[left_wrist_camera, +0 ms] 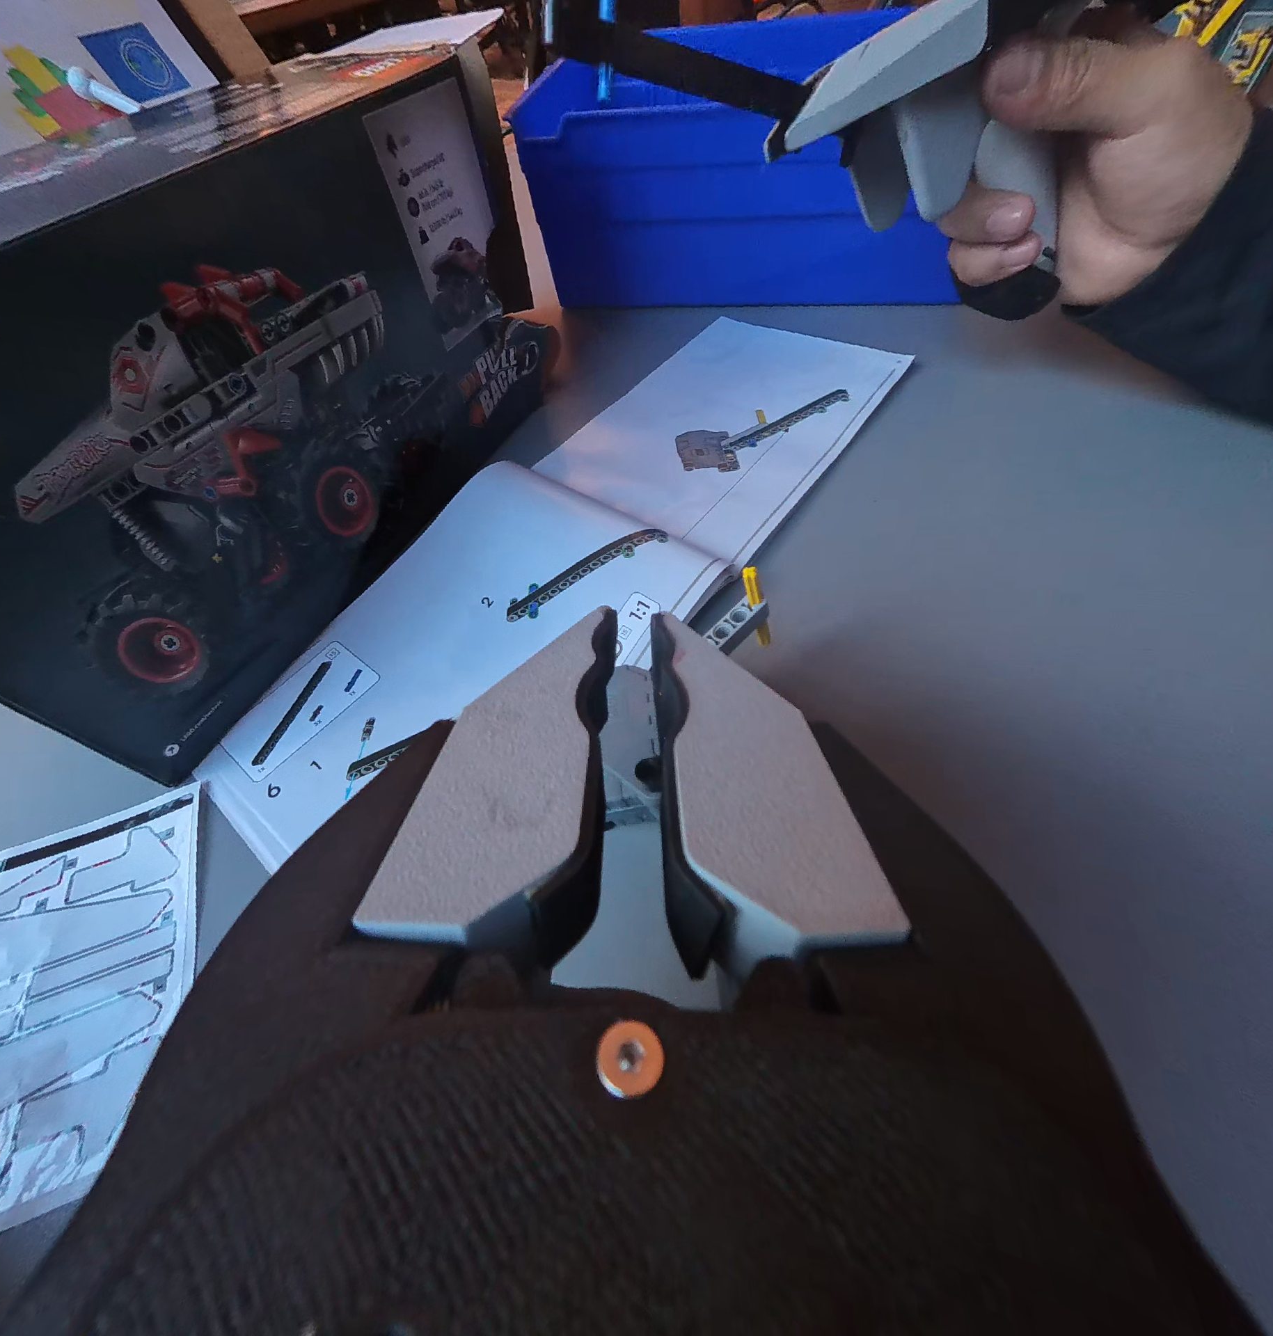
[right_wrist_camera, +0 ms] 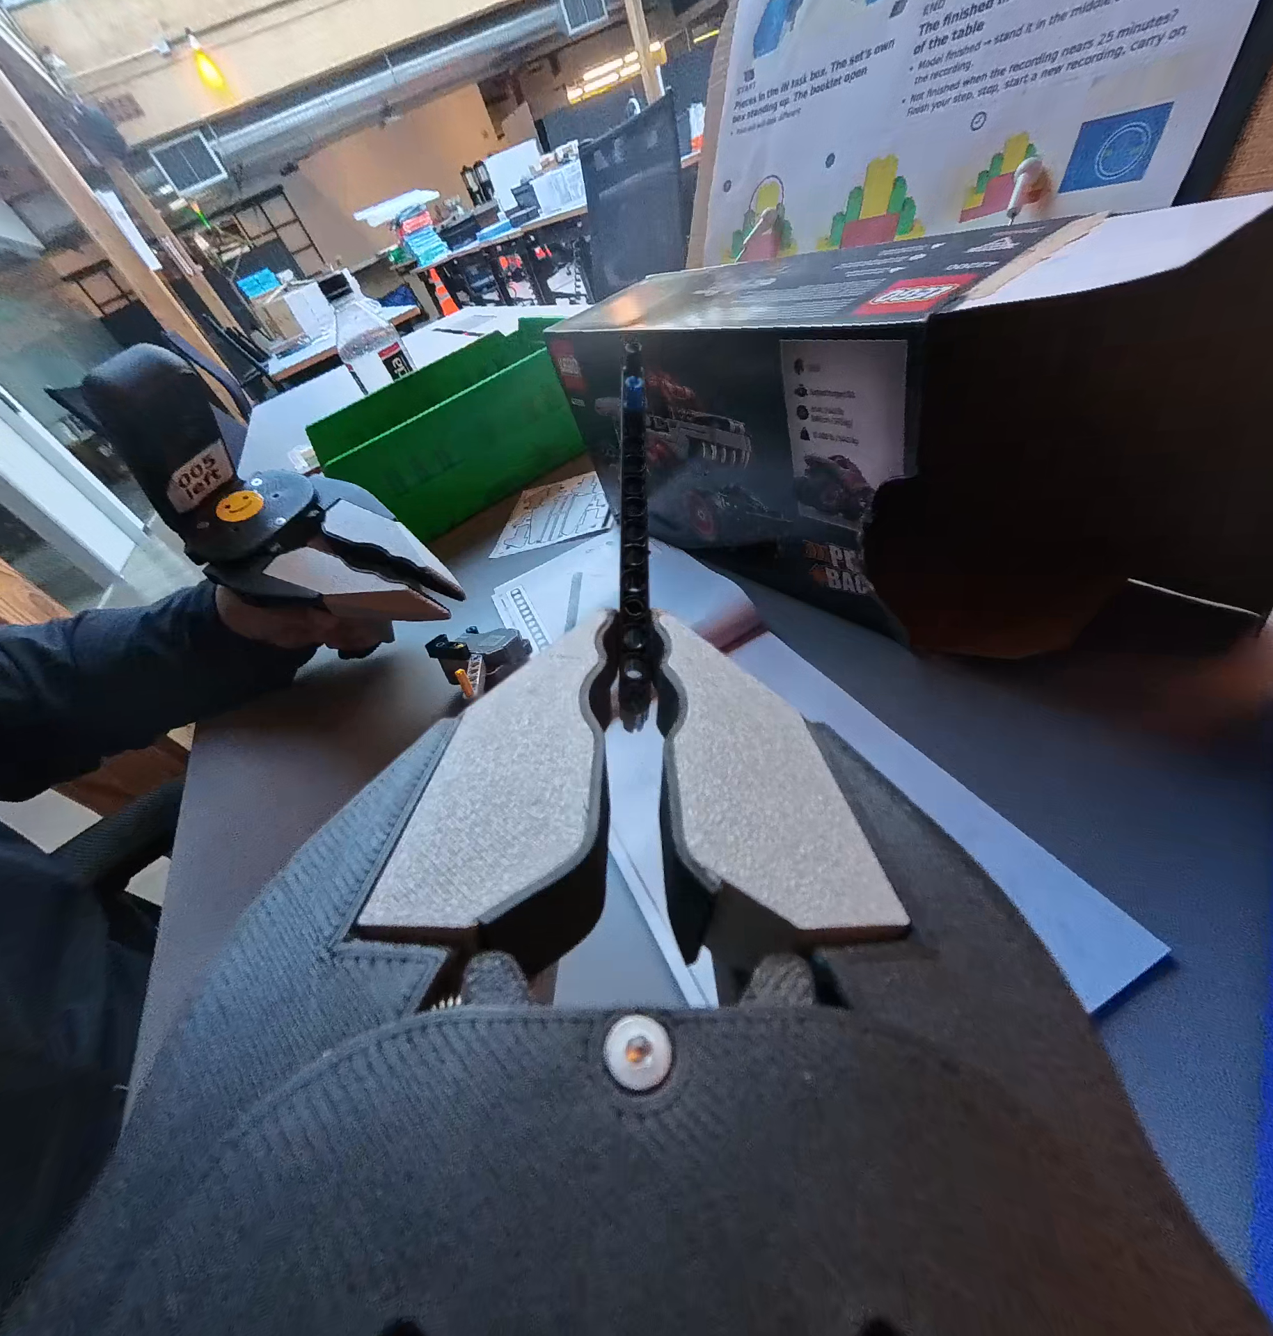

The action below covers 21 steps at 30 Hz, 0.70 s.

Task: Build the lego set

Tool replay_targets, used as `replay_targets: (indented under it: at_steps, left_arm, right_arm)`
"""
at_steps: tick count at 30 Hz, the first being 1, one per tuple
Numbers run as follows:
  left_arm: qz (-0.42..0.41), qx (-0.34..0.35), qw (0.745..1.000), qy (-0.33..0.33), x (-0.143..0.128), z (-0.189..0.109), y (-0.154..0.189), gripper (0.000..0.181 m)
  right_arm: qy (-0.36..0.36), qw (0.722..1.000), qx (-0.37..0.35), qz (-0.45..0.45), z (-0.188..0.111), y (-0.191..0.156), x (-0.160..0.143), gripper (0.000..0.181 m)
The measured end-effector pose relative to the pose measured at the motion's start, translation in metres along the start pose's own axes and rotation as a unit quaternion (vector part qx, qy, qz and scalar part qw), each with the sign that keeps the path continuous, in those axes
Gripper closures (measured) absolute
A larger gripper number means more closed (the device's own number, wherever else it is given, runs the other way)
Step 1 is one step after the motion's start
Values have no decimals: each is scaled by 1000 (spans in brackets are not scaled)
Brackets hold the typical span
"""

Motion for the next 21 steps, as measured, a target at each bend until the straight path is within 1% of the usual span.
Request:
replay_targets:
  at_steps: [7,21]
  left_arm:
    - [0,0,1000,3,0,-1,0,175]
    - [6,1,1000,2,0,-1,2,174]
  right_arm:
    - [-22,999,-15,-19,6,-2,-4,176]
    - [-26,999,-18,-22,8,-2,-5,176]
Point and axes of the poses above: each gripper's, where its closed fingertips meet, z out along the fingers, x out of its top, y = z × x across the jaws, the point moved 6 cm from there along -z, back along the fingers, and after that the axes turned 12 degrees about -y, right-handed, at the moved point
